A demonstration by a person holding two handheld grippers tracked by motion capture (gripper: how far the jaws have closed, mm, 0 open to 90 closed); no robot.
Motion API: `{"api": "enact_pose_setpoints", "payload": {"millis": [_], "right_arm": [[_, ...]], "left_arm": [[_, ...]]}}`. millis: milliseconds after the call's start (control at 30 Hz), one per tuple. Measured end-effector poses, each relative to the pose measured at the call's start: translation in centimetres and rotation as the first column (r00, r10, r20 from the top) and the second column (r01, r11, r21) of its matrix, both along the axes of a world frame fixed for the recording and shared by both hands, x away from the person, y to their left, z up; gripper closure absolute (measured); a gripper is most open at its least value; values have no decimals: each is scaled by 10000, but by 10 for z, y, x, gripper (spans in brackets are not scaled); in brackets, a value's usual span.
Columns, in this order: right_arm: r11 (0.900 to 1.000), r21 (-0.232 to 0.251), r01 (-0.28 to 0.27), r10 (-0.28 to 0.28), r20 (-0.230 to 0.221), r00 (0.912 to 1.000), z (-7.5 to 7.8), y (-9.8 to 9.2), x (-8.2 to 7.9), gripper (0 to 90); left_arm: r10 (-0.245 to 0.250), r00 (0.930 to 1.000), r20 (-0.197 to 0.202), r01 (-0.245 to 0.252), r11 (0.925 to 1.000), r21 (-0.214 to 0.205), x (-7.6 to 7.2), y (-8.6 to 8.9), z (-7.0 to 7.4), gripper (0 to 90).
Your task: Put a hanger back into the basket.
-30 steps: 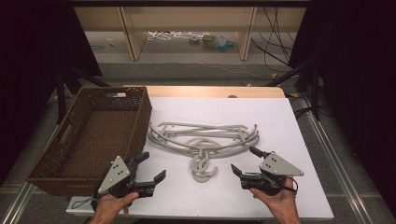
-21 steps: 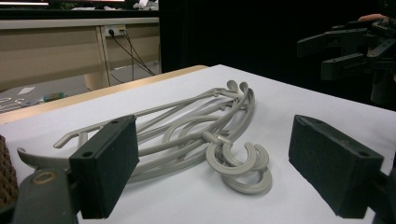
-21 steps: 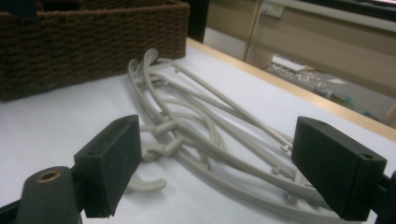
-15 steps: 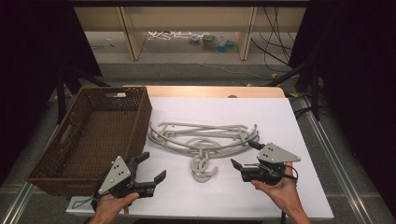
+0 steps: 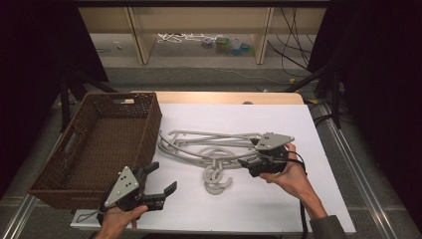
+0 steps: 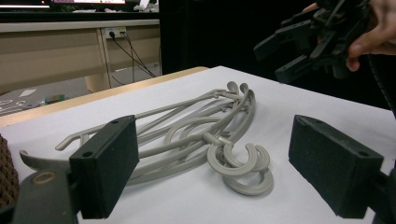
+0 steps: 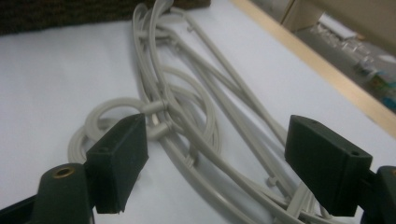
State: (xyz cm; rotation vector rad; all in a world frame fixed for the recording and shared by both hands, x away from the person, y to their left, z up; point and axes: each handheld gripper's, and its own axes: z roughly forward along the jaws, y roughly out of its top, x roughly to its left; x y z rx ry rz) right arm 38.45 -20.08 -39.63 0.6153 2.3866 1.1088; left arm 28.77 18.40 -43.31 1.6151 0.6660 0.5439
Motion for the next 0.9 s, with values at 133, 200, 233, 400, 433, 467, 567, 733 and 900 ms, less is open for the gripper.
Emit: {"api": "enact_pose_setpoints", "payload": {"millis": [133, 200, 233, 400, 433, 467, 567, 733, 900], "right_arm": [[9968, -736, -305, 263, -569, 9980, -8, 6, 14, 257], [9940, -967, -502, 441, -645, 9969, -11, 8, 19, 274], [9940, -967, -502, 441, -645, 9969, -11, 8, 19, 274], [9739, -2035, -1006, 850, -840, 9928, -23, 18, 34, 347], [9739, -2035, -1006, 850, -840, 9928, -23, 18, 34, 347], [9702, -2171, -1075, 895, -908, 9918, -27, 21, 40, 373], [9561, -2555, -1436, 1178, -1134, 9865, -34, 24, 48, 404], [9328, -3105, -1828, 1520, -1208, 9810, -43, 30, 55, 481], [9207, -3137, -2321, 1995, -1327, 9709, -47, 33, 62, 549]], "left_arm": [[-42, 10000, -66, 42, 10000, -8, -1, -1, 0, 157], [-46, 10000, -77, 46, 10000, -63, -1, -2, 0, 157], [-46, 10000, -77, 46, 10000, -63, -1, -2, 0, 157], [-63, 9999, -79, 63, 10000, -47, -1, -2, 0, 158], [-63, 9999, -79, 63, 10000, -47, -1, -2, 0, 157], [-87, 9999, -91, 87, 10000, -6, -1, -2, 0, 157], [-112, 9999, -68, 113, 9999, 113, -1, -2, -1, 158], [-123, 9997, -230, 126, 9999, 104, -1, -3, -1, 159], [-308, 9983, -502, 297, 9993, -223, 1, -3, -3, 161]]}}
